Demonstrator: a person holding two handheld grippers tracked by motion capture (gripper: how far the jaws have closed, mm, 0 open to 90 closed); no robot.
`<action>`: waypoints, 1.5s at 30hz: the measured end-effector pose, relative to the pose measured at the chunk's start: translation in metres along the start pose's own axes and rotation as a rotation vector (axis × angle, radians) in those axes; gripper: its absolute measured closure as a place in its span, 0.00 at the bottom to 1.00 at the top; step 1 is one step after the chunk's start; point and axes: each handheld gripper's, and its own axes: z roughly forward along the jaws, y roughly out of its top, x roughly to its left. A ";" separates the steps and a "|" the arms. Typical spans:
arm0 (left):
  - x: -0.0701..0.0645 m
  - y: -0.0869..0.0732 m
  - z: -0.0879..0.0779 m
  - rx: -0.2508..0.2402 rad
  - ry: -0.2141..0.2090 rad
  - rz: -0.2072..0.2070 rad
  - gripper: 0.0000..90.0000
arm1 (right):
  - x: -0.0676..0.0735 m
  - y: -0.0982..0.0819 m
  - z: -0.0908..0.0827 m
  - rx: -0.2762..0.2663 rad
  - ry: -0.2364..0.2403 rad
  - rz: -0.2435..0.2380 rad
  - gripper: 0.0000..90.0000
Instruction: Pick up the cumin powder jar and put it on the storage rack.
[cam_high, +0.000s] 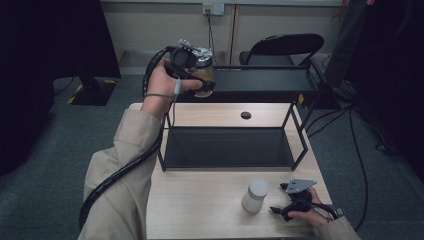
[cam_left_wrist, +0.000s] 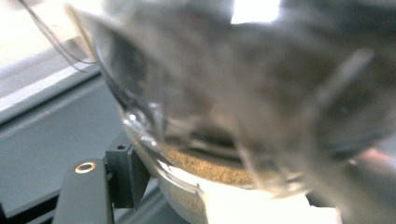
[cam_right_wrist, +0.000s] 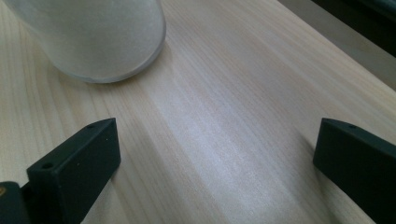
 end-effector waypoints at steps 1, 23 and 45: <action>-0.001 0.002 0.003 0.001 0.012 -0.007 0.34 | 0.000 0.000 0.000 0.000 0.000 0.000 0.00; 0.006 0.016 0.053 0.009 0.106 -0.075 0.34 | -0.001 0.000 0.000 -0.002 0.004 0.003 0.00; 0.011 0.012 0.069 0.018 0.123 -0.087 0.34 | -0.001 0.000 0.000 -0.002 0.005 0.002 0.00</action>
